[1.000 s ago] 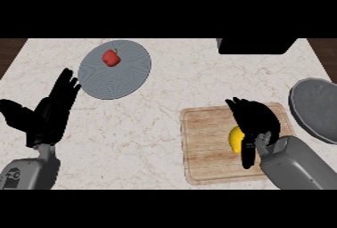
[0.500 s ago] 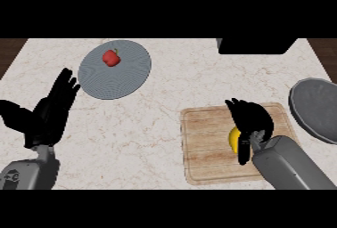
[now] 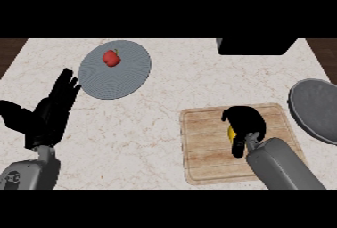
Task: Pick the lemon from the cutting board and place it in the pan
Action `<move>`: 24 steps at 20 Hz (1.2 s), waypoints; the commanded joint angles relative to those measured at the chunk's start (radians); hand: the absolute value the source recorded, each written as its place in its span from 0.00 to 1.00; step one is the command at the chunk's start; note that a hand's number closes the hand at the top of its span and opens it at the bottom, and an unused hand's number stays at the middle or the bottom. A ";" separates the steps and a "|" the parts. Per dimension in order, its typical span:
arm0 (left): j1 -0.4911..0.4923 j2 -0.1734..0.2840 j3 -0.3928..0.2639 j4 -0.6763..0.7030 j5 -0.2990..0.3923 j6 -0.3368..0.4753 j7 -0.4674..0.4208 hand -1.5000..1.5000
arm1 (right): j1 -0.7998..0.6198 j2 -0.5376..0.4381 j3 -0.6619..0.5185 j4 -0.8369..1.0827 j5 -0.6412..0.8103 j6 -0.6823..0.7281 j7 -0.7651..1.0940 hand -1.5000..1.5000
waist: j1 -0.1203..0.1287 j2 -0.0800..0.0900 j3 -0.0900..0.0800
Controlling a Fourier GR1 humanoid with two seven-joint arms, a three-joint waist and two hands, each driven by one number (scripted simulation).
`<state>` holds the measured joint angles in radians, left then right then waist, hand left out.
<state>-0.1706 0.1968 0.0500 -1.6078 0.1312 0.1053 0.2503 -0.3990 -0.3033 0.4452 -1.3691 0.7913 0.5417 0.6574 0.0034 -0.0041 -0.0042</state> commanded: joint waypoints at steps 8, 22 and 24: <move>-0.045 -0.016 0.024 0.031 0.002 -0.018 0.019 0.50 | -0.058 0.041 -0.078 0.157 0.079 -0.069 -0.203 1.00 | 0.001 0.005 0.004; 0.004 -0.015 0.051 0.061 -0.013 -0.026 -0.036 0.50 | 0.350 -0.063 0.007 -0.553 0.243 -0.278 -0.154 1.00 | -0.033 -0.003 0.003; 0.042 -0.018 0.019 -0.005 -0.026 -0.032 -0.021 0.50 | 0.283 -0.094 -0.024 -0.613 0.278 -0.246 -0.128 1.00 | -0.017 -0.005 0.003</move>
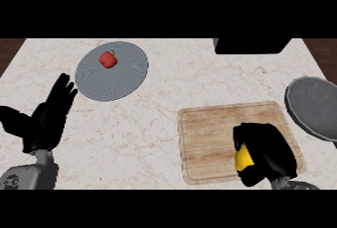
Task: Pick the lemon from the cutting board and place it in the pan
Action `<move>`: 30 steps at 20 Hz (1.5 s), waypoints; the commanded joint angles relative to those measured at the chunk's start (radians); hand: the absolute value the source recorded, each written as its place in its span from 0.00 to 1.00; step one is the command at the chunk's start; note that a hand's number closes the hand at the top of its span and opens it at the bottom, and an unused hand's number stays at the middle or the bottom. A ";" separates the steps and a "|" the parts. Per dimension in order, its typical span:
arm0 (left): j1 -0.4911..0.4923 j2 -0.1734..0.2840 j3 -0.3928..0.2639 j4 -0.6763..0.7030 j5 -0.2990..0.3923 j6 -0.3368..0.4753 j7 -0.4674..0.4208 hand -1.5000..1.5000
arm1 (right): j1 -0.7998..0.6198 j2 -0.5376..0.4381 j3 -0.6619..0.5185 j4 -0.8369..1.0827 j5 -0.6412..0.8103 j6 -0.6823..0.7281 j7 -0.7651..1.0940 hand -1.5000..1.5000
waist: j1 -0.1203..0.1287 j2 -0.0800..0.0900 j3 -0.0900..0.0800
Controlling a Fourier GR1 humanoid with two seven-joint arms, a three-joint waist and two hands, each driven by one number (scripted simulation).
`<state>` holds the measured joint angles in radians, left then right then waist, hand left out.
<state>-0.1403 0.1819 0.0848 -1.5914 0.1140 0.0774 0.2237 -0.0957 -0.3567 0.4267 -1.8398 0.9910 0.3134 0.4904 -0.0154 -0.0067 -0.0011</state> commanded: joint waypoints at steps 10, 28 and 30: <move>-0.061 0.001 0.022 0.026 0.006 0.001 0.027 0.50 | -0.050 -0.073 -0.167 -0.539 0.056 0.175 0.140 1.00 | 0.009 0.005 0.001; -0.043 -0.023 0.000 0.030 -0.017 -0.017 0.010 0.50 | -0.153 -0.211 -0.844 0.144 -0.217 -0.137 -0.384 1.00 | 0.017 0.011 0.002; -0.012 -0.019 0.013 -0.008 -0.010 -0.018 0.008 0.50 | -0.193 -0.227 -0.857 0.243 -0.220 -0.164 -0.432 1.00 | 0.023 0.009 0.002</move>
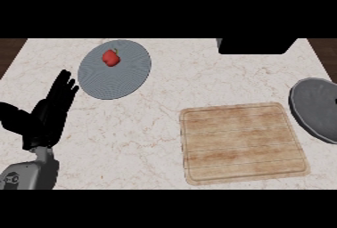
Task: Pick the lemon from the cutting board and place it in the pan
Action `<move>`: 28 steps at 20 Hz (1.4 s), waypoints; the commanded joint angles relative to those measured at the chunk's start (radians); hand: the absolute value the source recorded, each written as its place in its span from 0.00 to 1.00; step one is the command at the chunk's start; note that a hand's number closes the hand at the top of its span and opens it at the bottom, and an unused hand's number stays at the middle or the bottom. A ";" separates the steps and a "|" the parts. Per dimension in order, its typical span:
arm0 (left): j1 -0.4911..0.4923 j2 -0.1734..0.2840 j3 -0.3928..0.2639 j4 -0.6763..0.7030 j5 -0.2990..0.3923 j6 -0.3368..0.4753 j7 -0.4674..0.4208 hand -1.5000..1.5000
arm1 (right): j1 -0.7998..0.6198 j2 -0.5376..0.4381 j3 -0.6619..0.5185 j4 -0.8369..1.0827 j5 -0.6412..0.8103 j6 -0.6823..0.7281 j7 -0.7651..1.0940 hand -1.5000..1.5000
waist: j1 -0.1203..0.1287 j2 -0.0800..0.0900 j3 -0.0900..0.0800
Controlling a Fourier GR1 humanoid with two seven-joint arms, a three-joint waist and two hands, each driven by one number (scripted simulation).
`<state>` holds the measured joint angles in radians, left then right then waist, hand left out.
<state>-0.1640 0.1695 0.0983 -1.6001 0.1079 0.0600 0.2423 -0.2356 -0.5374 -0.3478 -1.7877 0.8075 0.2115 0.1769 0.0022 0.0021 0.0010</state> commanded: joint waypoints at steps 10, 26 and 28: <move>-0.008 -0.023 -0.011 0.054 -0.018 -0.011 -0.050 0.50 | -0.174 -0.074 -0.062 0.778 -0.034 -0.254 -0.527 1.00 | 0.017 0.005 0.000; 0.011 -0.031 -0.017 0.002 -0.007 -0.023 -0.029 0.50 | -0.397 -0.139 -0.117 1.447 -0.007 -0.286 -0.622 0.00 | 0.025 0.007 0.001; -0.051 -0.041 -0.020 0.046 -0.019 -0.003 -0.016 0.50 | -0.448 -0.135 -0.142 1.502 -0.018 -0.346 -0.654 0.00 | 0.031 0.012 0.002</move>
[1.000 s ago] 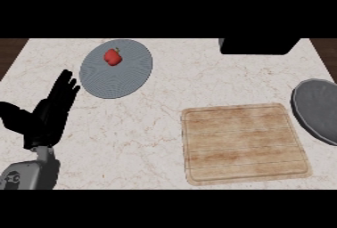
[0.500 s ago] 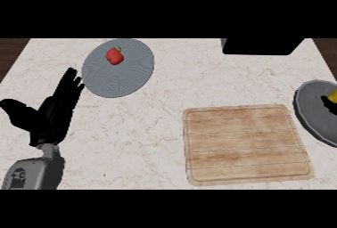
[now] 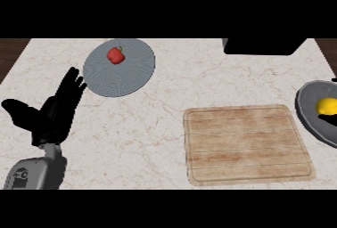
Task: Pick the lemon from the cutting board and place it in the pan
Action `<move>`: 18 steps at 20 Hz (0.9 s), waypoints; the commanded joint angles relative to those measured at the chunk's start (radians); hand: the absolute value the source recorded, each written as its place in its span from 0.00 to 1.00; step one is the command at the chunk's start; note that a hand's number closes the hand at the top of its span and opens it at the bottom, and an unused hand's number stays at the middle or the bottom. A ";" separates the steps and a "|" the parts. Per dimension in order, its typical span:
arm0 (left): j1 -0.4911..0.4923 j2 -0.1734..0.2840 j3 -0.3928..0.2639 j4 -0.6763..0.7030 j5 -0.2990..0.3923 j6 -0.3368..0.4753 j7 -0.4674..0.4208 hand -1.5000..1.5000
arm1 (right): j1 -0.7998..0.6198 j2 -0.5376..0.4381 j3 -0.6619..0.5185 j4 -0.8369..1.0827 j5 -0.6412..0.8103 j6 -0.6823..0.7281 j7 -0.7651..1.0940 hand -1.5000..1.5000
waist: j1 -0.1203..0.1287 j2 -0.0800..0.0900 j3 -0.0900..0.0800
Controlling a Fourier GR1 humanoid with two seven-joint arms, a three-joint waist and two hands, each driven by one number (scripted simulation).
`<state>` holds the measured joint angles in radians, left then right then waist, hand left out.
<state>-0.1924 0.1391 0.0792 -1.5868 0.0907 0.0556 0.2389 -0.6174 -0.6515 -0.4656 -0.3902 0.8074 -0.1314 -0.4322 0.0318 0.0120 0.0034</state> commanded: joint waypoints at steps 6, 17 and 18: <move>-0.003 0.012 0.013 -0.029 0.001 0.008 0.029 0.50 | -0.008 -0.063 -0.205 0.105 -0.231 0.120 -0.226 0.00 | -0.011 -0.003 0.001; 0.042 0.009 0.026 0.007 0.007 -0.012 -0.027 0.50 | 0.166 -0.337 -0.397 0.228 -0.454 0.664 -0.359 0.00 | -0.029 -0.005 0.002; -0.008 0.000 0.022 0.026 -0.011 0.018 -0.009 0.50 | 0.188 -0.330 -0.397 0.234 -0.455 0.685 -0.389 0.00 | -0.032 -0.001 0.003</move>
<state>-0.1783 0.1497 0.1040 -1.5834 0.0921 0.0578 0.2361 -0.4927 -0.9315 -0.8251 -0.1932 0.3982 0.3905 -0.7448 0.0023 0.0078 0.0047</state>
